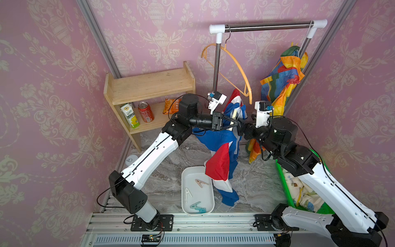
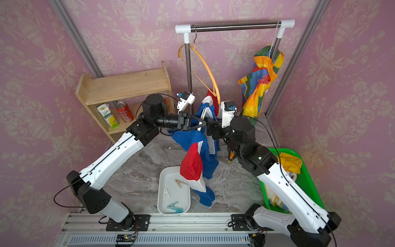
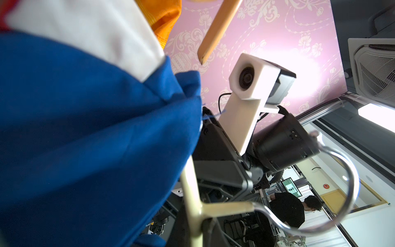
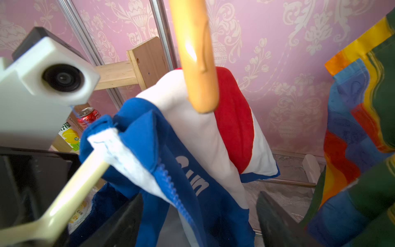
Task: Remove the clothespins securing jackets to the hanger
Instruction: Remove the jacket from the hanger.
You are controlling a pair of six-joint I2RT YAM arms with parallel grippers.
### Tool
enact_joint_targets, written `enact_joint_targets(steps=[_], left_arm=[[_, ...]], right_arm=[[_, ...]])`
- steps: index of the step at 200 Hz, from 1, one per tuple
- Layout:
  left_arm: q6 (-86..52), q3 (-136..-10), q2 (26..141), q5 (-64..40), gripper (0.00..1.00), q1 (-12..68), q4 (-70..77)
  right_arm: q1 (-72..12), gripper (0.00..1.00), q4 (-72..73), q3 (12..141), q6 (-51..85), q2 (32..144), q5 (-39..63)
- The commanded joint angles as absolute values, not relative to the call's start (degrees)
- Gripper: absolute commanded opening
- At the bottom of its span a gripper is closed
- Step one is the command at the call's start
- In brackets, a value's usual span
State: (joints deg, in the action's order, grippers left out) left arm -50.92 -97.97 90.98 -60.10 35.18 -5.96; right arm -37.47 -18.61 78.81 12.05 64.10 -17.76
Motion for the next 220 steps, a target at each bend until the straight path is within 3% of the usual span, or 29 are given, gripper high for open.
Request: enact_joint_targets(steps=[1,13,32,37,77,120,220], left_arm=[[-48.6,-100.2,90.6,-63.6,0.0,36.1,-2.6],[-48.5,-100.9,90.8,-64.1,0.0,36.2,-3.2],[-48.2,-102.1,91.5,-65.4,0.0,36.2,-5.1],[-47.7,-102.3,91.6,-65.6,0.0,36.2,-5.9],[-42.7,-102.4,91.9,-64.5,0.0,36.1,-12.4],[-42.3,-103.1,92.9,-66.2,0.0,36.2,-14.5],[-39.7,-102.9,93.2,-71.0,0.0,38.8,-23.3]], right_arm=[[-36.9,0.8,-16.5,81.3,12.1,66.8,-18.8],[-35.9,0.71,-15.4,81.2,12.7,67.6,-20.4],[-31.5,0.33,-10.8,79.8,15.5,67.2,-19.9],[-30.4,0.27,-9.9,79.7,16.1,67.1,-19.4],[-26.3,0.1,-9.4,81.7,16.7,66.9,-16.9],[-23.6,0.01,-12.0,86.9,15.7,69.7,-15.3],[-16.4,0.02,-11.3,97.8,18.8,83.0,-9.6]])
